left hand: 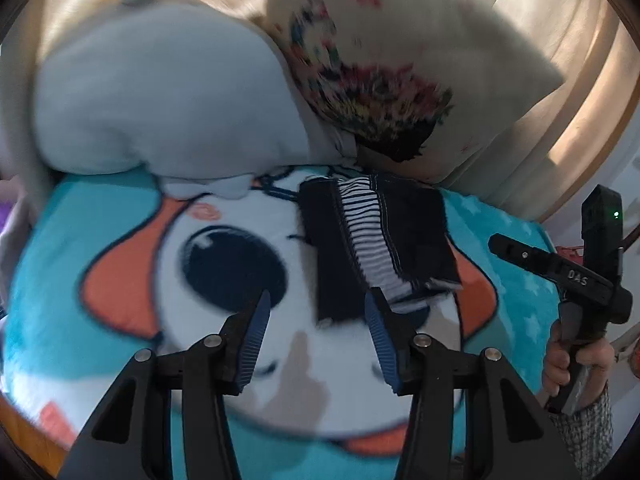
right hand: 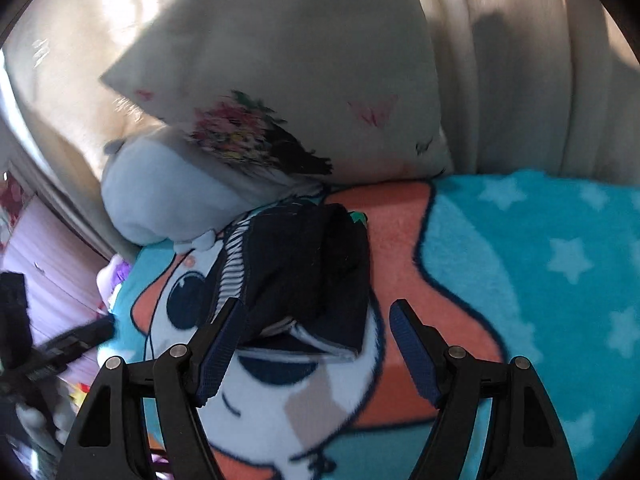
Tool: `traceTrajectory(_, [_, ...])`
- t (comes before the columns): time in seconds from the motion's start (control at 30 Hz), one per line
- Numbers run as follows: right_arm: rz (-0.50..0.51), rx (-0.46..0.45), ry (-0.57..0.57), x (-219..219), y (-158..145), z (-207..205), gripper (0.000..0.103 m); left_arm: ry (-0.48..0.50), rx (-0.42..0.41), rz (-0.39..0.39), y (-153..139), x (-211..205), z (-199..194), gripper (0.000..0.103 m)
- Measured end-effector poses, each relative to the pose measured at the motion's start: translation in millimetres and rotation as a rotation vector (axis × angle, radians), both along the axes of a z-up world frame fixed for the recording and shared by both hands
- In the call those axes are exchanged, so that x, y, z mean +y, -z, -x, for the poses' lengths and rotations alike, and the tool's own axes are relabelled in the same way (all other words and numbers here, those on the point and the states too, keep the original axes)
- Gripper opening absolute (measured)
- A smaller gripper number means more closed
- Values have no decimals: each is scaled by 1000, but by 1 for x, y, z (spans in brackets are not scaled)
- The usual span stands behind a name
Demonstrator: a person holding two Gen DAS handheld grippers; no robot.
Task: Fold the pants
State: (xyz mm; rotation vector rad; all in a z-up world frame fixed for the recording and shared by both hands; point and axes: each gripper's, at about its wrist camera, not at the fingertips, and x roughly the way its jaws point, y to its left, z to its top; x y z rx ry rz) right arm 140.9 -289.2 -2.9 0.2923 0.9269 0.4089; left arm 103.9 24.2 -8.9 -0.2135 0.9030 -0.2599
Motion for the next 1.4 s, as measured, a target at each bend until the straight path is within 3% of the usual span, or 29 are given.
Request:
traceTrajectory(0.13, [-64,56,5,-2,29,-39,80,-10,75,96,36,-11,-47,48])
traceTrajectory(0.33, [-137,98,-22,9,64,-79,80,58,128,151,67,-27,-86,48])
traceTrajectory(0.37, [-152,101,-36,14,68,-83,75,77,141,172,70,-30,-89,47])
traceTrajectory(0.4, [-172,104,-58,20,71,-86,59,102,155,184,72,-36,-91,43])
traceTrajectory(0.43, [-177,107,-68,23,73,-88,55,114,153,182,71,-40,-91,29])
traceTrajectory(0.47, [-171,99,-72,28,71,-88,51,123,142,176,67,-43,-90,23])
traceTrajectory(0.5, [-171,84,-85,30,67,-87,41,129,123,166,59,-46,-86,21])
traceTrajectory(0.53, [-179,75,-95,31,62,-84,39,130,111,161,53,-47,-85,20])
traceTrajectory(0.7, [-249,7,-116,29,28,-68,38,130,30,119,17,-53,-75,20])
traceTrajectory(0.8, [-256,-22,-100,26,22,-61,41,100,26,61,17,-55,-75,25])
traceTrajectory(0.83, [-239,-20,-85,26,26,-60,42,77,38,34,22,-56,-77,31])
traceTrajectory(0.93, [-132,36,-9,24,49,-64,55,19,69,-76,37,-57,-82,32])
traceTrajectory(1.0, [-62,38,24,21,57,-62,55,12,60,-74,36,-52,-75,32])
traceTrajectory(1.07, [-53,12,46,15,50,-53,55,6,40,-72,29,-46,-63,39])
traceTrajectory(1.13, [-27,-75,76,15,30,-36,55,-26,1,-88,20,-37,-47,49])
traceTrajectory(1.23, [-65,-180,49,26,6,-11,55,-89,-34,-87,11,-22,-23,55])
traceTrajectory(1.4, [-266,-29,-103,54,32,-28,55,-156,-54,-70,10,-2,16,55])
